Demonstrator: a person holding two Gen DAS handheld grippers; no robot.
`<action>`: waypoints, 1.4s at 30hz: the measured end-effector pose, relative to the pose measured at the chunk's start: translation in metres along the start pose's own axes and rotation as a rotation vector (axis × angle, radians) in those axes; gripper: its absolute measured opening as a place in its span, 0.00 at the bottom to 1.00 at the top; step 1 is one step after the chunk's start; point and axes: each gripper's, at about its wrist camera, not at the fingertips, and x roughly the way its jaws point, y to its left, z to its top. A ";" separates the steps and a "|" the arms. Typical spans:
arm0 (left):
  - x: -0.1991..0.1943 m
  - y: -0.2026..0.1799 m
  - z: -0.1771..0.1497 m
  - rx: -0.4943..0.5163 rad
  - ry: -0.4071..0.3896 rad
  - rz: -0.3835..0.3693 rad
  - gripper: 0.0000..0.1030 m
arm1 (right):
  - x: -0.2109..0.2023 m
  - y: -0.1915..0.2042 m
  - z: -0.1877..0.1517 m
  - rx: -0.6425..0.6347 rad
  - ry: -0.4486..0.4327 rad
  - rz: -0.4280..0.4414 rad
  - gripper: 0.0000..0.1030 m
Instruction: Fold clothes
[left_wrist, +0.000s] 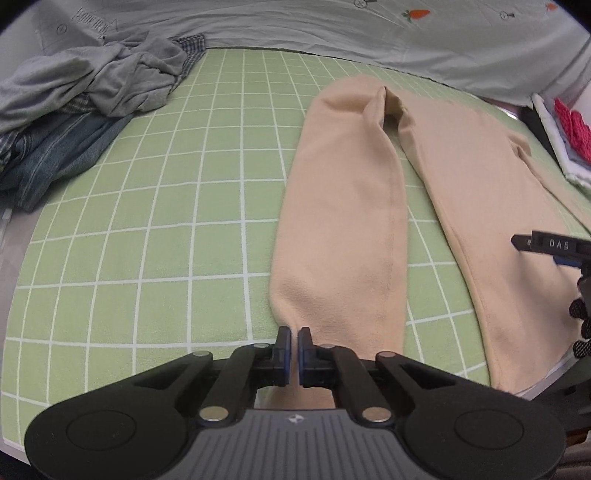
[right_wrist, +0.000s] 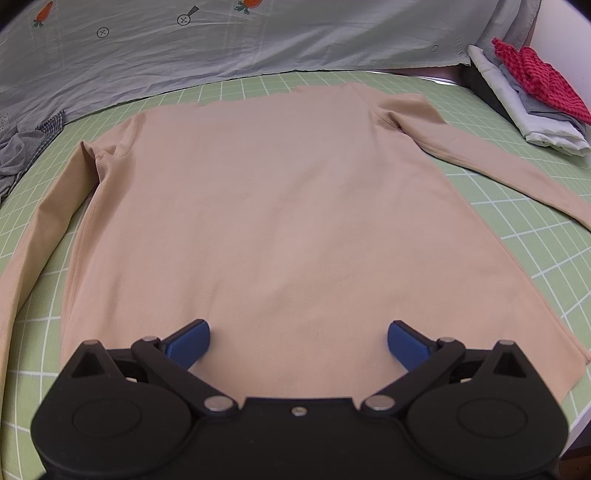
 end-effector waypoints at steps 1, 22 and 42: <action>0.000 0.002 0.001 0.003 0.000 0.005 0.04 | 0.000 0.000 0.000 0.000 0.000 0.000 1.00; -0.016 0.081 0.064 -0.225 -0.149 0.314 0.50 | -0.002 -0.013 0.005 -0.030 0.023 0.016 1.00; 0.020 -0.121 0.059 -0.045 -0.050 0.126 0.83 | -0.023 -0.081 -0.016 -0.085 0.055 0.128 1.00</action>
